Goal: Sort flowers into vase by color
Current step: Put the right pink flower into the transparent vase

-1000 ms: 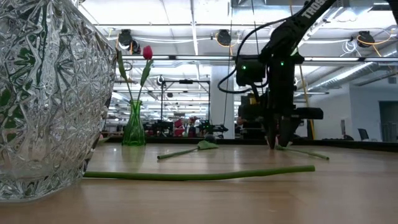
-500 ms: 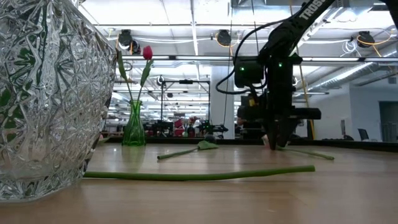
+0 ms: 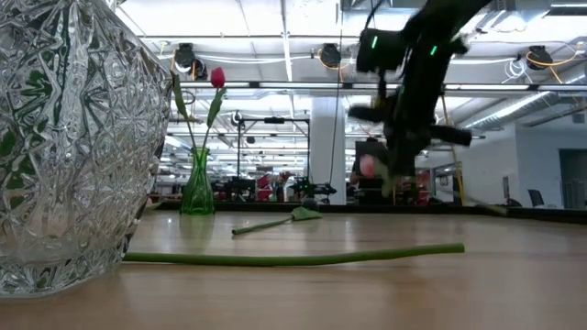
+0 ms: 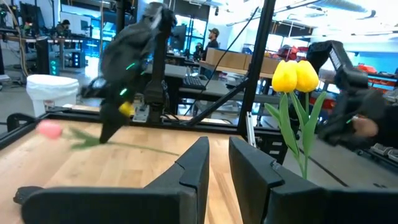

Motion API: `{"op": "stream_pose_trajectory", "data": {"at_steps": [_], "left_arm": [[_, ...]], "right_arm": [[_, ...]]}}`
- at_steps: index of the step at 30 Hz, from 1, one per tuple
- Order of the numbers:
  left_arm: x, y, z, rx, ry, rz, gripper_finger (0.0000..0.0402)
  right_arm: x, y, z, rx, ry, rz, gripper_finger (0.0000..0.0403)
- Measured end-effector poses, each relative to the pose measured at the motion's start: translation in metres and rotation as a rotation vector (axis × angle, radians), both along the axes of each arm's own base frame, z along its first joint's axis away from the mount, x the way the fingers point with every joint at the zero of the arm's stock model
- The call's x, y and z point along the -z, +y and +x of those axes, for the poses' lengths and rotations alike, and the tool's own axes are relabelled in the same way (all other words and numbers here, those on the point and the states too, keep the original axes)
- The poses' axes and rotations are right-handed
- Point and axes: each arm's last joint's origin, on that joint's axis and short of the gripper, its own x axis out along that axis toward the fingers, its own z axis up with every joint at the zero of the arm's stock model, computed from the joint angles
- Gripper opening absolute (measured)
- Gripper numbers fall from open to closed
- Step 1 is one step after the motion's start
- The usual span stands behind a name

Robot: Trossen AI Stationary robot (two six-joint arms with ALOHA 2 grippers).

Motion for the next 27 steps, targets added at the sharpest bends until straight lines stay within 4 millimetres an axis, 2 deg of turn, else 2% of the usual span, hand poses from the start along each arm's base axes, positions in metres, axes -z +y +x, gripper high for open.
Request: {"op": "stream_pose_trajectory", "data": {"at_steps": [7, 13, 18, 22, 27], "left_arm": [[0.000, 0.000, 0.000, 0.000, -0.003, -0.001, 0.0068], [0.000, 0.000, 0.000, -0.002, -0.003, -0.001, 0.0068], [0.000, 0.000, 0.000, -0.009, -0.003, -0.001, 0.0068], [0.000, 0.001, 0.000, -0.020, -0.002, -0.002, 0.0068], [0.000, 0.002, 0.000, -0.076, -0.001, -0.007, 0.0068]], "right_arm": [[-0.058, 0.082, -0.018, -0.071, -0.285, -0.249, 0.0001], [-0.088, 0.148, -0.027, -0.097, -0.620, -0.427, 0.0000], [-0.098, 0.202, -0.041, -0.115, -0.793, -0.548, 0.0000], [-0.107, 0.232, -0.054, -0.150, -0.860, -0.617, 0.0000], [-0.120, 0.255, -0.054, -0.265, -0.930, -0.635, 0.0000]]}}
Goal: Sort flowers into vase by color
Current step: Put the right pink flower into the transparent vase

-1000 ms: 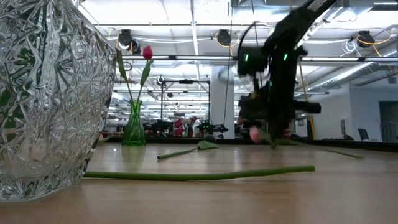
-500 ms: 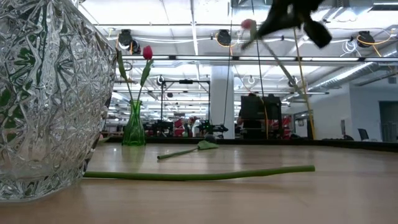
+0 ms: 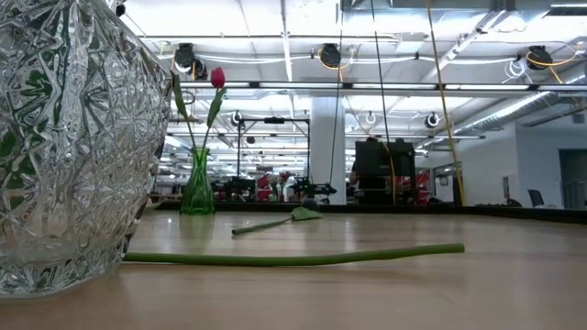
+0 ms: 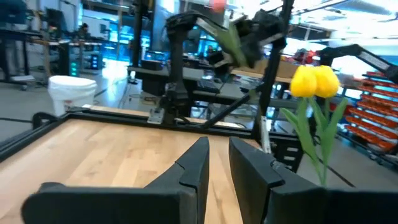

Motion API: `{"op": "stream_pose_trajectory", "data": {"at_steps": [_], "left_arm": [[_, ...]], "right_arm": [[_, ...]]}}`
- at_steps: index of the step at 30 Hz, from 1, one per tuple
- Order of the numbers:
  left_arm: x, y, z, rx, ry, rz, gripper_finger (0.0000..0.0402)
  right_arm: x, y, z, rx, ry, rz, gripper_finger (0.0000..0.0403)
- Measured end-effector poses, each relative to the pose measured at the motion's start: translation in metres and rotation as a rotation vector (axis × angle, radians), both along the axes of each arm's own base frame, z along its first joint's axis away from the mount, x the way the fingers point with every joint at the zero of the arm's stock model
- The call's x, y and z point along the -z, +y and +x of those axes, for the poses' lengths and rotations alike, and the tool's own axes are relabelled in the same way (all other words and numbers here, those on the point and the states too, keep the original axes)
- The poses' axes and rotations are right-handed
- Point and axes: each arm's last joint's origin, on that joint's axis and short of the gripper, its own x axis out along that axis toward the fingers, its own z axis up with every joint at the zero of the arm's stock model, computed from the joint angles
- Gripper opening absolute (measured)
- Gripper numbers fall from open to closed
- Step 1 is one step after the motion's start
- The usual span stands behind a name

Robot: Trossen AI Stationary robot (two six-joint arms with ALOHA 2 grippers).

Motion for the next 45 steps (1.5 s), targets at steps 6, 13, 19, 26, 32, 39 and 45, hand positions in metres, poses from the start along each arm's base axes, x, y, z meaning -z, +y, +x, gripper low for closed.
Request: {"op": "stream_pose_trajectory", "data": {"at_steps": [6, 13, 19, 26, 32, 39, 45], "left_arm": [[0.000, 0.000, 0.000, -0.007, 0.000, 0.000, 0.0068], [0.000, 0.001, 0.000, -0.024, 0.001, -0.004, 0.0068], [0.000, 0.001, 0.000, -0.024, 0.003, -0.003, 0.0068], [0.000, 0.001, 0.000, -0.024, 0.004, -0.003, 0.0068], [0.000, 0.001, 0.000, -0.024, 0.004, -0.002, 0.0068], [0.001, 0.001, 0.000, -0.024, 0.008, -0.002, 0.0068], [0.001, 0.001, 0.000, -0.024, 0.008, -0.001, 0.0068]], "right_arm": [[-0.003, 0.025, 0.015, -0.204, -0.096, -0.149, 0.0000], [0.023, 0.052, 0.035, -0.375, -0.253, -0.420, 0.0000], [0.025, 0.063, 0.067, -0.403, -0.303, -0.681, 0.0000], [0.011, 0.063, 0.105, -0.546, -0.344, -0.758, 0.0000], [0.012, 0.053, 0.118, -0.609, -0.318, -0.737, 0.0000], [0.015, 0.028, 0.137, -0.612, -0.290, -0.615, 0.0000], [0.018, 0.021, 0.142, -0.588, -0.249, -0.597, 0.0000]]}}
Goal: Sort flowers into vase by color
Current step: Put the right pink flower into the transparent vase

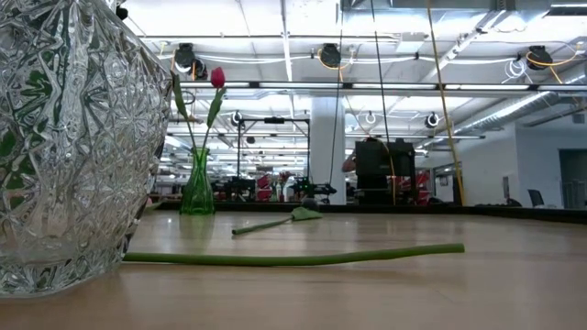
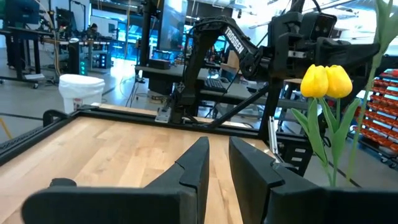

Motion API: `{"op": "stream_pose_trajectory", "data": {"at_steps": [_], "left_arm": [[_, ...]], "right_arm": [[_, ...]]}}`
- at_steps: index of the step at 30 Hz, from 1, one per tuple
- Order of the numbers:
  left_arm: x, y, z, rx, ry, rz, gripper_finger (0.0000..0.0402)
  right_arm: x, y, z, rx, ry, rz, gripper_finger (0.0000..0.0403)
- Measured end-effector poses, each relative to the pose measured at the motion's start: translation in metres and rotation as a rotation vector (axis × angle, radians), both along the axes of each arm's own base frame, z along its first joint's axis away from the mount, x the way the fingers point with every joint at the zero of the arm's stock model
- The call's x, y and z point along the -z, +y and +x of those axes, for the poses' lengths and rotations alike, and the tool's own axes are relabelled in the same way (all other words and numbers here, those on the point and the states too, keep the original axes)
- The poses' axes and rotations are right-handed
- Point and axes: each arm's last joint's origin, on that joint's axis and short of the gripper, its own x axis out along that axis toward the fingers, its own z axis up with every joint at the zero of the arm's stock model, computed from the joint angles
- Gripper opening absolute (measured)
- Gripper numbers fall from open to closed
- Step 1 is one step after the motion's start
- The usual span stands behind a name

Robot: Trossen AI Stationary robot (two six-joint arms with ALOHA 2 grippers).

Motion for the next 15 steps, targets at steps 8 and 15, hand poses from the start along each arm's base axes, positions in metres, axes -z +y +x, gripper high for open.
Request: {"op": "stream_pose_trajectory", "data": {"at_steps": [8, 15], "left_arm": [[0.000, 0.000, 0.000, 0.000, 0.001, -0.001, 0.0068], [0.000, -0.001, 0.000, 0.020, 0.002, 0.001, 0.0068]], "right_arm": [[0.011, -0.002, 0.007, 0.105, 0.078, 0.042, 0.0000], [0.031, 0.008, 0.029, 0.100, 0.121, 0.064, 0.0000]]}}
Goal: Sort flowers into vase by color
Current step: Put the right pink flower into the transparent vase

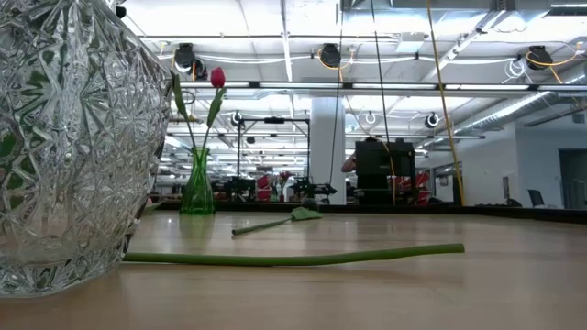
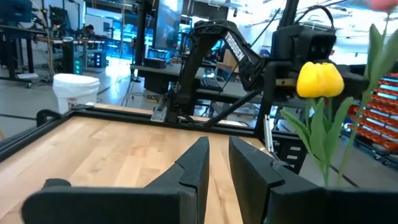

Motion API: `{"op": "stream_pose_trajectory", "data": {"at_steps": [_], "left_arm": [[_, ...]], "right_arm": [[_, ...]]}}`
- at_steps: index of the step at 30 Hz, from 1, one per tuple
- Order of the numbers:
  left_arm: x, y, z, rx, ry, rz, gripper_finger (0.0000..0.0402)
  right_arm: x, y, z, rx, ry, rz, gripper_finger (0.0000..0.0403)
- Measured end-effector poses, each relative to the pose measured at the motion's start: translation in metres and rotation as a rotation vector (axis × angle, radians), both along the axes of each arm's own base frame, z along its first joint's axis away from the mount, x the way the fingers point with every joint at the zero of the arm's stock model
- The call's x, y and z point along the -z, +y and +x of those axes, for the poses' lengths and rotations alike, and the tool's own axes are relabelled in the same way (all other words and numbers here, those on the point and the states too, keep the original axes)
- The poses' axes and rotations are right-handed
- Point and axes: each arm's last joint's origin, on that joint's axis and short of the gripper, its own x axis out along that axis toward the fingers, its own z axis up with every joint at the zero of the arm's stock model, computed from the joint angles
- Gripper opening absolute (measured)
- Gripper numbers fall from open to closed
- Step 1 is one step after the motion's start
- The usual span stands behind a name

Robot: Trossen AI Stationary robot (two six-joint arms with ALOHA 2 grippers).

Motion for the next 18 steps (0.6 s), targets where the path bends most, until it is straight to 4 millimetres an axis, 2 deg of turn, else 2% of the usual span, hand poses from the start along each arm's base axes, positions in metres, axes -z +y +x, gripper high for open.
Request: {"op": "stream_pose_trajectory", "data": {"at_steps": [5, 12, 18], "left_arm": [[0.000, 0.000, 0.000, 0.002, -0.001, 0.000, 0.0068], [0.000, -0.001, 0.000, 0.020, -0.002, 0.000, 0.0068], [0.000, -0.001, 0.000, 0.026, -0.002, 0.001, 0.0068]], "right_arm": [[0.015, 0.008, 0.012, -0.001, 0.033, -0.018, 0.0000], [0.025, 0.010, 0.014, -0.010, 0.088, 0.009, 0.0000], [0.033, 0.010, 0.015, -0.022, 0.174, 0.101, 0.0004]]}}
